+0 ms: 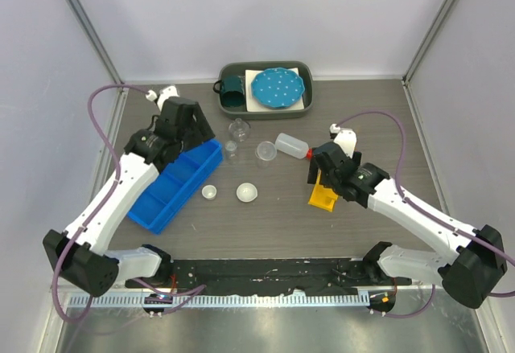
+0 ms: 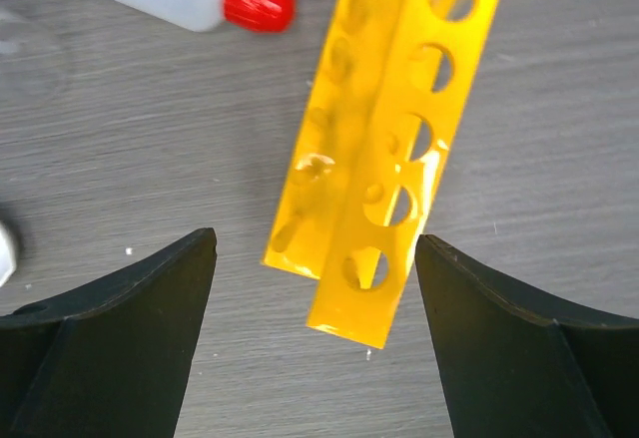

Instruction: Organize the chemistry lab equipment

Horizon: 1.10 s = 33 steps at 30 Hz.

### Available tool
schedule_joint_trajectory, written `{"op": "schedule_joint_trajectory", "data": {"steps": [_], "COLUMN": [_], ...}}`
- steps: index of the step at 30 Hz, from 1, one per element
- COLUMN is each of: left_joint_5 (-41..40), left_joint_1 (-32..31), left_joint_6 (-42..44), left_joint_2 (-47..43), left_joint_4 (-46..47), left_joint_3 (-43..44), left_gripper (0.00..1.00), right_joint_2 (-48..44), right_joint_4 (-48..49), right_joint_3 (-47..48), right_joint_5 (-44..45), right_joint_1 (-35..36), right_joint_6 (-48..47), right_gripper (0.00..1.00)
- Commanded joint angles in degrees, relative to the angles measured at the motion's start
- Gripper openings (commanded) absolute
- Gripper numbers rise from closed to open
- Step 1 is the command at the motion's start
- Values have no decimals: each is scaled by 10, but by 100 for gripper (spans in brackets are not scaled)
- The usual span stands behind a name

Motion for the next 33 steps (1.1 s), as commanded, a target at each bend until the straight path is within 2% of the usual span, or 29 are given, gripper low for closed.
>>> {"op": "schedule_joint_trajectory", "data": {"steps": [1, 9, 16, 33], "left_joint_5": [43, 80, 92, 106], "left_joint_1": [-34, -41, -40, -41], "left_joint_6": [73, 99, 111, 122], "left_joint_2": [-53, -189, -246, -259], "left_joint_4": [-30, -65, -105, -112], "left_joint_3": [-41, -106, -126, -135], "left_gripper": [74, 78, 79, 79], "right_joint_2": [-6, 35, 58, 4], "right_joint_4": [-2, -3, -11, -68], "right_joint_3": [-25, -31, -35, -44], "right_joint_5": [17, 11, 13, 29], "right_joint_1": [-14, -14, -13, -9], "right_joint_6": [68, 123, 152, 177], "right_gripper": [86, 86, 85, 83]}}
